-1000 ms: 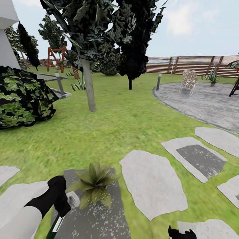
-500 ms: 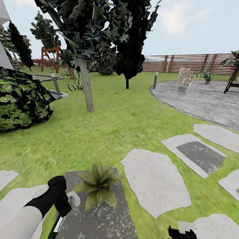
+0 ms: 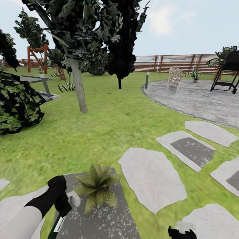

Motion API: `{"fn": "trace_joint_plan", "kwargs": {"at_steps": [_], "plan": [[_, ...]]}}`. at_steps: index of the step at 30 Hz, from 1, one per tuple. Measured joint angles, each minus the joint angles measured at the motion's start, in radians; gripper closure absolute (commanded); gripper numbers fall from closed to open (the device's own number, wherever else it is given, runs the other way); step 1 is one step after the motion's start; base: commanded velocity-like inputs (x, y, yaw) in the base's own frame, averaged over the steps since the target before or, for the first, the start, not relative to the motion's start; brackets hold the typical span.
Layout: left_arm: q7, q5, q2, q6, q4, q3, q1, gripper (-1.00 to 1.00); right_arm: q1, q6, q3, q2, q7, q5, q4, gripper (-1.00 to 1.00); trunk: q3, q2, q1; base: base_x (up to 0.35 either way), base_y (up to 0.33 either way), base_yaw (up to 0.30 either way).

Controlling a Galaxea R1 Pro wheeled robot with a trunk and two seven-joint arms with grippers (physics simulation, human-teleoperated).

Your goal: Pick up the pesticide atomizer in the garden and spray insectifuge to fully cover both potted plants in the garden.

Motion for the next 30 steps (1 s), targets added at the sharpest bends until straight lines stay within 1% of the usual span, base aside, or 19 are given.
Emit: {"fn": "trace_joint_plan", "kwargs": {"at_steps": [6, 13, 20, 22, 24, 26, 29, 30], "plan": [[0.000, 0.000, 0.000, 0.000, 0.000, 0.000, 0.000, 1.00, 0.000, 0.000, 0.000, -0.001, 0.001, 0.000, 0.000, -1.00, 0.000, 0.000, 0.000, 0.123, 0.269, -0.229], [0.001, 0.002, -0.002, 0.000, 0.001, -0.003, 0.000, 1.00, 0.000, 0.000, 0.000, 0.000, 0.001, 0.000, 0.000, -1.00, 0.000, 0.000, 0.000, 0.016, 0.024, -0.247], [0.001, 0.002, -0.001, 0.000, 0.000, -0.003, 0.000, 1.00, 0.000, 0.000, 0.001, -0.001, 0.002, 0.002, 0.001, -1.00, 0.000, 0.000, 0.000, 0.000, 0.000, -0.028], [0.001, 0.005, -0.004, 0.000, 0.014, -0.003, 0.001, 1.00, 0.000, 0.000, 0.002, -0.001, 0.002, 0.003, 0.002, -1.00, 0.000, 0.000, 0.000, 0.000, 0.000, 0.000], [0.001, 0.005, -0.019, 0.000, 0.029, -0.004, 0.011, 1.00, 0.000, 0.000, 0.002, -0.001, 0.002, 0.003, 0.002, -1.00, 0.000, 0.000, 0.000, 0.000, 0.000, 0.000], [0.002, 0.003, -0.028, -0.002, 0.035, -0.006, 0.038, 1.00, 0.000, 0.000, 0.002, -0.001, 0.002, 0.003, 0.002, -1.00, 0.000, 0.000, 0.000, 0.000, 0.000, 0.000], [0.002, 0.002, -0.022, -0.013, 0.040, -0.006, 0.054, 1.00, 0.000, 0.000, 0.002, -0.001, 0.002, 0.003, 0.002, -1.00, 0.000, 0.000, 0.000, 0.000, 0.000, 0.000], [0.002, 0.002, -0.021, -0.042, 0.041, -0.006, 0.056, 1.00, 0.000, 0.000, 0.002, -0.001, 0.002, 0.003, 0.002, -1.00, 0.000, 0.000, 0.000, 0.000, 0.000, 0.000]]}}
